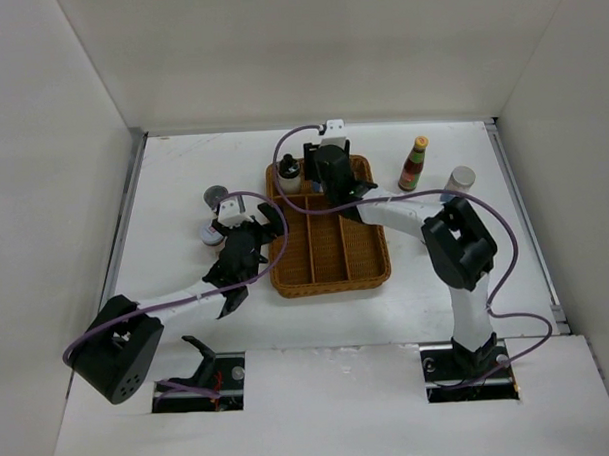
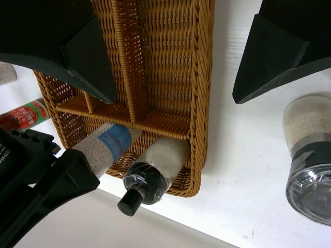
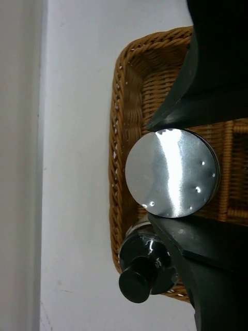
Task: Organize the condiment bottles
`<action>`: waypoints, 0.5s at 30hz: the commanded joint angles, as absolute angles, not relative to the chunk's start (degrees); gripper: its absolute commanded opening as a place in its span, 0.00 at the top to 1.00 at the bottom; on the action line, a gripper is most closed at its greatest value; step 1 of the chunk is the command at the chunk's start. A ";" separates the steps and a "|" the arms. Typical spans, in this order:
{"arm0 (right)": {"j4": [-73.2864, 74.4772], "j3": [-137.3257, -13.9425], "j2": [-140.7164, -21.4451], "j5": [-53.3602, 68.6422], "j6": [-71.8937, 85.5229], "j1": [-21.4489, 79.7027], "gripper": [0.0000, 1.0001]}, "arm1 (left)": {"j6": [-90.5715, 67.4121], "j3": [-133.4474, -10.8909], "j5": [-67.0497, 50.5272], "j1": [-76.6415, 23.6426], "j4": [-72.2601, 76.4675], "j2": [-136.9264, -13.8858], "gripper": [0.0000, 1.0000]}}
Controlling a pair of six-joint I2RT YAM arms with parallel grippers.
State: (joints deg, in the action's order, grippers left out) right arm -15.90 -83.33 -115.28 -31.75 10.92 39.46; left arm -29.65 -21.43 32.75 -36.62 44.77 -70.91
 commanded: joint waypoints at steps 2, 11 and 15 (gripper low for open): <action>-18.81 -85.70 -112.68 -31.03 14.32 39.94 0.28 | -31.11 -21.18 31.38 -36.25 48.16 -70.92 0.00; -14.77 -79.99 -95.21 -29.36 12.83 35.48 0.00 | -31.38 -21.36 30.94 -36.08 48.16 -71.72 0.00; -13.10 -74.72 -89.22 -31.46 11.78 27.58 0.00 | -31.55 -21.53 30.85 -36.08 48.16 -72.24 0.00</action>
